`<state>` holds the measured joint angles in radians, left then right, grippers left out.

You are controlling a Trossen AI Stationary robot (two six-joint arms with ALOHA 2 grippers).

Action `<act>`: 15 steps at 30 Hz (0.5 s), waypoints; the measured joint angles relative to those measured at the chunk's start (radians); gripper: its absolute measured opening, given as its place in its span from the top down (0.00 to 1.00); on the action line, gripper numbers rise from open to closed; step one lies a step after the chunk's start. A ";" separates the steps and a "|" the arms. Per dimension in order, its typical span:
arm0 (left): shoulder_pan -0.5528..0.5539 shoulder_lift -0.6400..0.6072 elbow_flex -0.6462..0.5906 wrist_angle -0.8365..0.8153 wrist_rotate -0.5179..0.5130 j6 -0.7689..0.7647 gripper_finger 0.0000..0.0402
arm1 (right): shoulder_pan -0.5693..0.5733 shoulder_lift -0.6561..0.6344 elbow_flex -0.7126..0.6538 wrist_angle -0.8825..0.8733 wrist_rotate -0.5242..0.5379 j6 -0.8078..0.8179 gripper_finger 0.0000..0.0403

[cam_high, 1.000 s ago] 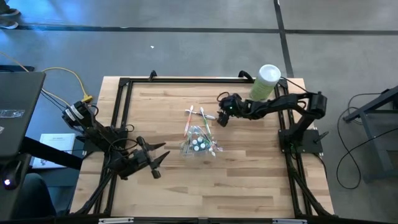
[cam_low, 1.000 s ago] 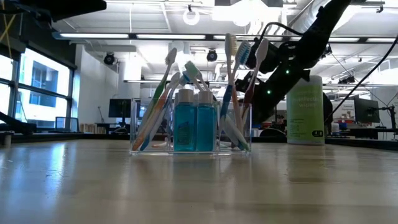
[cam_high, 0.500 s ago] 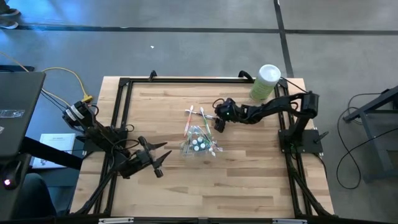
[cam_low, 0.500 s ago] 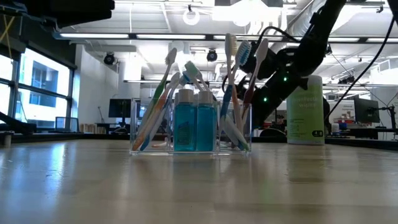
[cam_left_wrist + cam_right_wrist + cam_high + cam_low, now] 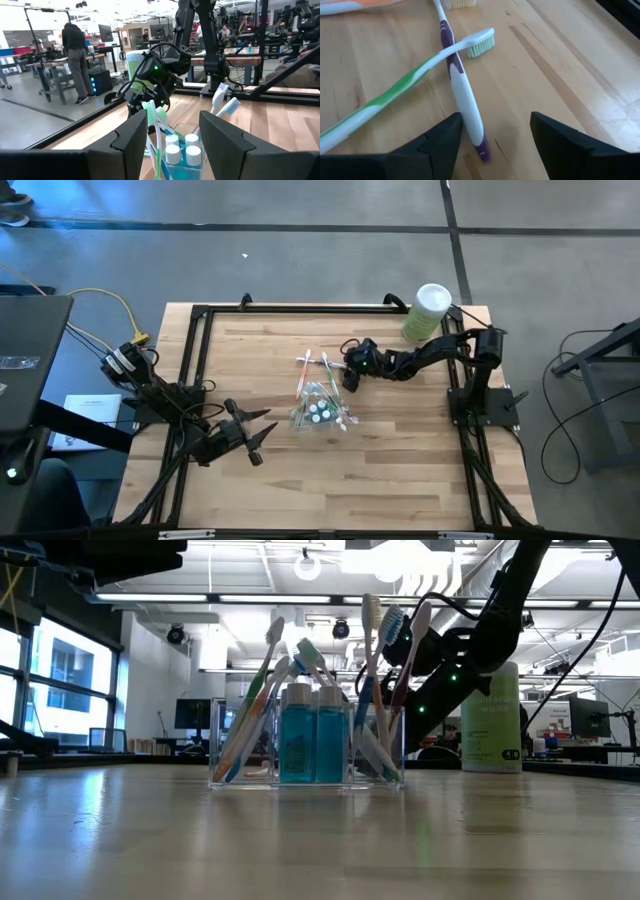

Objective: Pick & Place toothbrushing station
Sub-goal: Put the purple toothbrush into the right side of the transparent organizer

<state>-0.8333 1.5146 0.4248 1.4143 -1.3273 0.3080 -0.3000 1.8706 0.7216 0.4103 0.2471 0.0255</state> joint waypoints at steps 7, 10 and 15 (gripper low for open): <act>0.000 0.000 0.000 0.000 0.001 -0.002 0.57 | 0.000 0.002 0.000 -0.014 0.001 0.000 0.58; 0.000 0.000 0.000 0.000 0.001 -0.002 0.57 | 0.000 0.002 0.000 -0.016 0.005 -0.001 0.70; 0.000 0.000 0.000 0.000 -0.013 0.036 0.57 | -0.001 0.002 0.000 -0.027 0.019 -0.005 0.94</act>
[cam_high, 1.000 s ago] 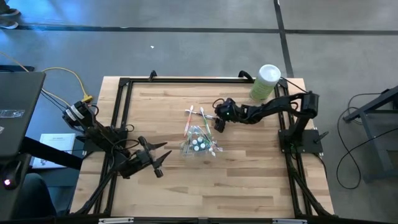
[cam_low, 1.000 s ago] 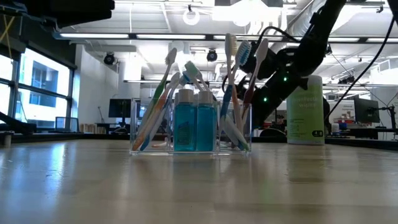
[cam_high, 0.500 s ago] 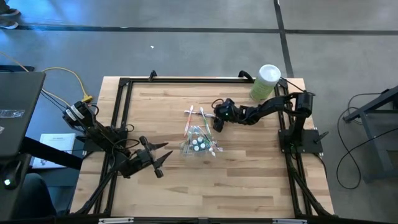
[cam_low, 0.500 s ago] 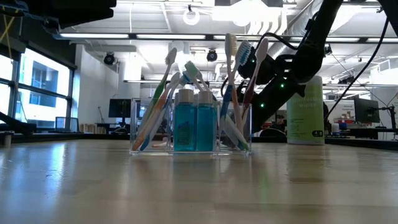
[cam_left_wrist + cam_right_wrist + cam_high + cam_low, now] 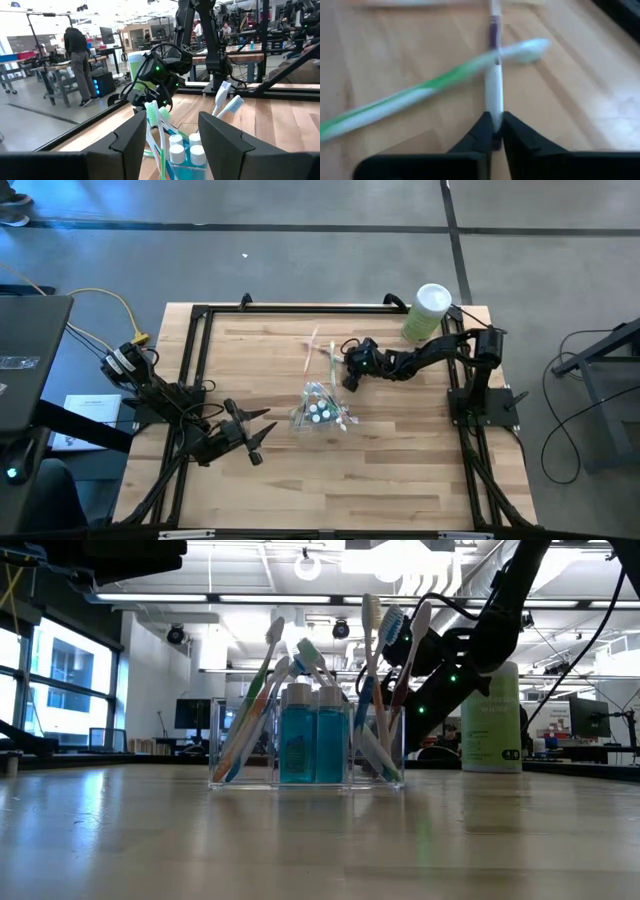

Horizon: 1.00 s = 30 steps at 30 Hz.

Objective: Pick & Place toothbrushing station
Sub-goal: Put the purple toothbrush into the right side of the transparent organizer

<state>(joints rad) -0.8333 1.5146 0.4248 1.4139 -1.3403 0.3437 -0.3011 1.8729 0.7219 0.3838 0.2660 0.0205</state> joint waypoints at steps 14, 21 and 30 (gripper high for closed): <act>0.000 0.000 0.000 0.000 -0.003 -0.001 0.57 | 0.065 -0.002 0.001 -0.026 0.024 0.008 0.99; 0.000 0.000 0.000 0.000 -0.004 0.000 0.57 | 0.168 -0.065 -0.002 -0.172 0.185 0.010 1.00; 0.000 0.000 0.000 0.000 -0.022 0.000 0.57 | 0.335 -0.277 -0.005 -0.437 0.449 0.082 1.00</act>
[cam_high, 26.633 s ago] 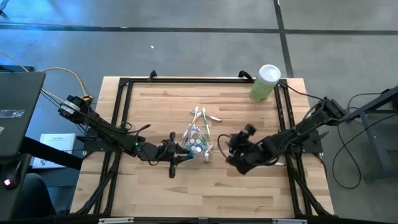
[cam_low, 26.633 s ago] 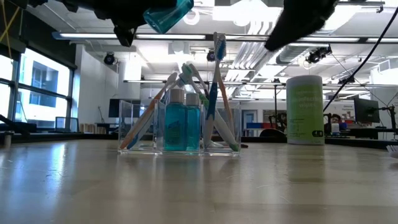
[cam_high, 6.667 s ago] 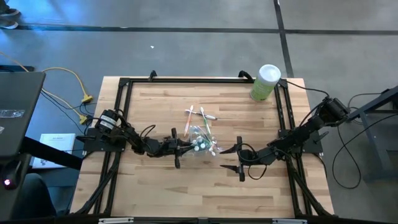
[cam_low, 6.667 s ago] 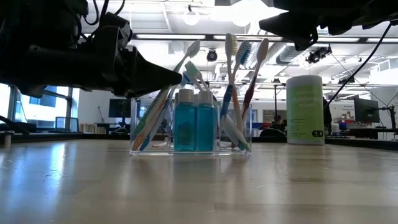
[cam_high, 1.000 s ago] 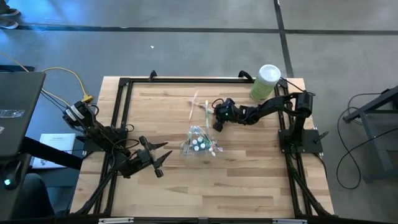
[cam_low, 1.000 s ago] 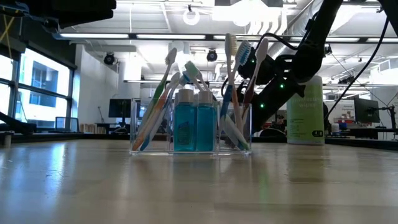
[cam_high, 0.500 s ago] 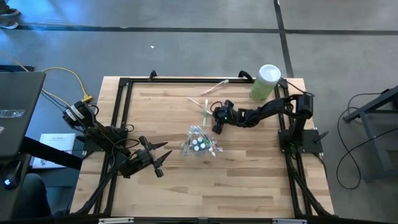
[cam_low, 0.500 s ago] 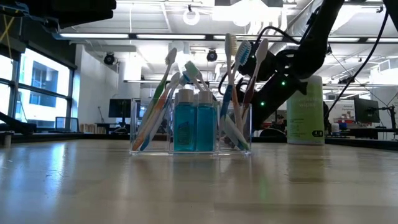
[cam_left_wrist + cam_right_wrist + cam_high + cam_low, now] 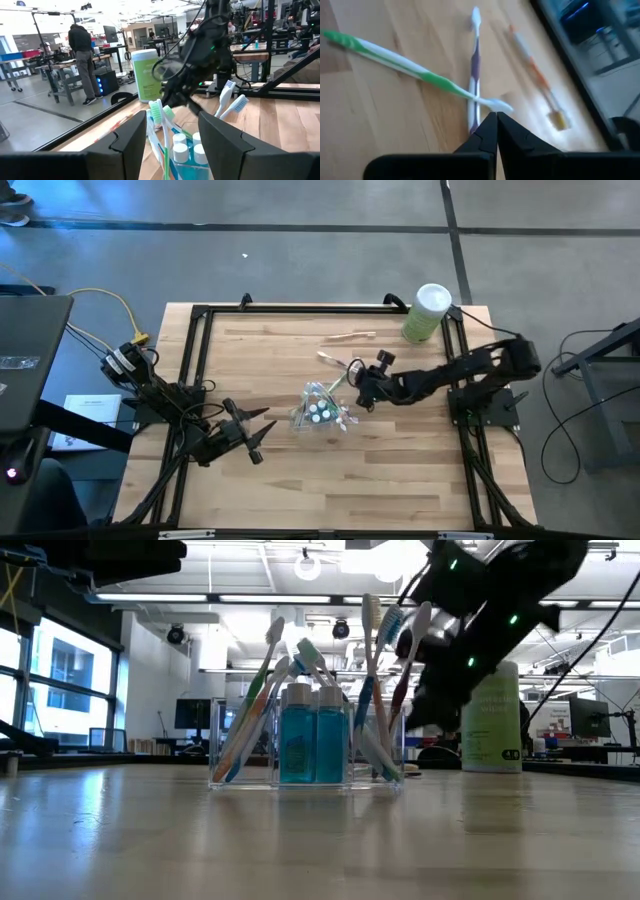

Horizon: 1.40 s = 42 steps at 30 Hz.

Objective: Pick & Place toothbrushing station
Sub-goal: Put the purple toothbrush into the right side of the transparent organizer

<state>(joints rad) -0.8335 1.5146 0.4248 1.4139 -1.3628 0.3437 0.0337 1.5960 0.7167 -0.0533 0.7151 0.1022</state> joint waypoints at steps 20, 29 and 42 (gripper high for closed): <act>0.000 0.000 0.000 0.000 -0.001 -0.110 0.57 | 0.011 -0.198 0.003 -0.058 -0.173 0.115 0.99; 0.000 0.000 0.000 0.000 -0.001 -0.109 0.57 | -0.084 -0.198 0.003 -0.049 -0.342 0.140 0.78; 0.000 0.000 0.000 0.000 -0.002 -0.109 0.57 | -0.158 -0.084 0.004 -0.128 -0.409 0.116 0.38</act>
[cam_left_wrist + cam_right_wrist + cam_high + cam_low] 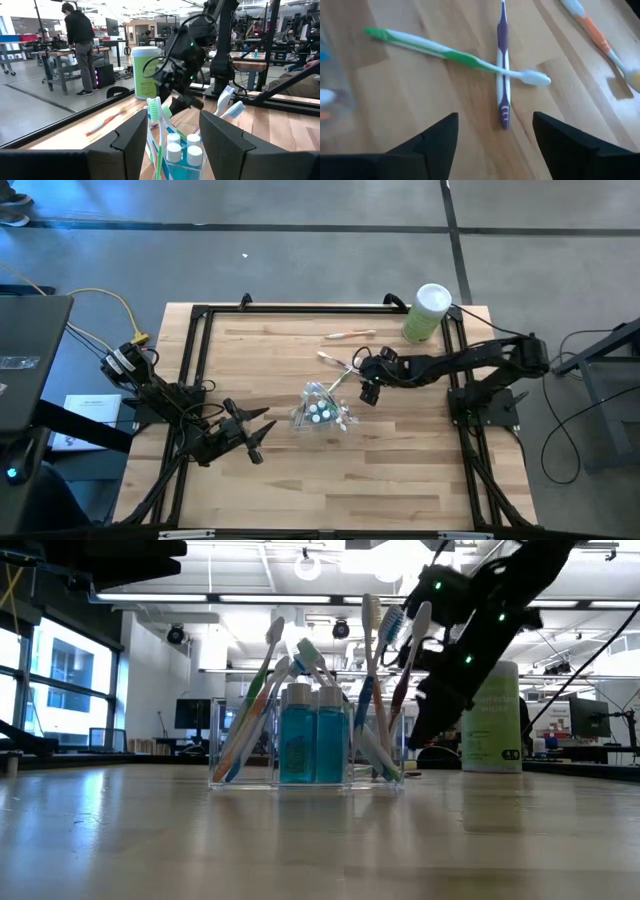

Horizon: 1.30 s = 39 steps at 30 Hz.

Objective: Pick & Place toothbrushing station
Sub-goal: Put the purple toothbrush into the right side of the transparent organizer

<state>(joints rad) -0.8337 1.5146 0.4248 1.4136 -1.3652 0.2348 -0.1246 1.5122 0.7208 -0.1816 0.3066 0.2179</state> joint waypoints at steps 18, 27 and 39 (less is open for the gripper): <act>0.000 0.000 0.000 -0.022 -0.007 -0.002 0.57 | -0.108 0.239 0.002 0.239 -0.008 -0.089 0.42; 0.000 0.000 0.000 -0.042 -0.010 -0.005 0.57 | -0.128 0.258 0.003 0.220 -0.046 -0.100 0.77; 0.000 0.000 0.000 -0.045 -0.023 -0.007 0.57 | -0.105 0.215 0.000 0.100 0.134 -0.091 1.00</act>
<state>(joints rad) -0.8333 1.5146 0.4248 1.3686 -1.3877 0.2276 -0.2295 1.7272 0.7212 -0.0813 0.4410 0.1271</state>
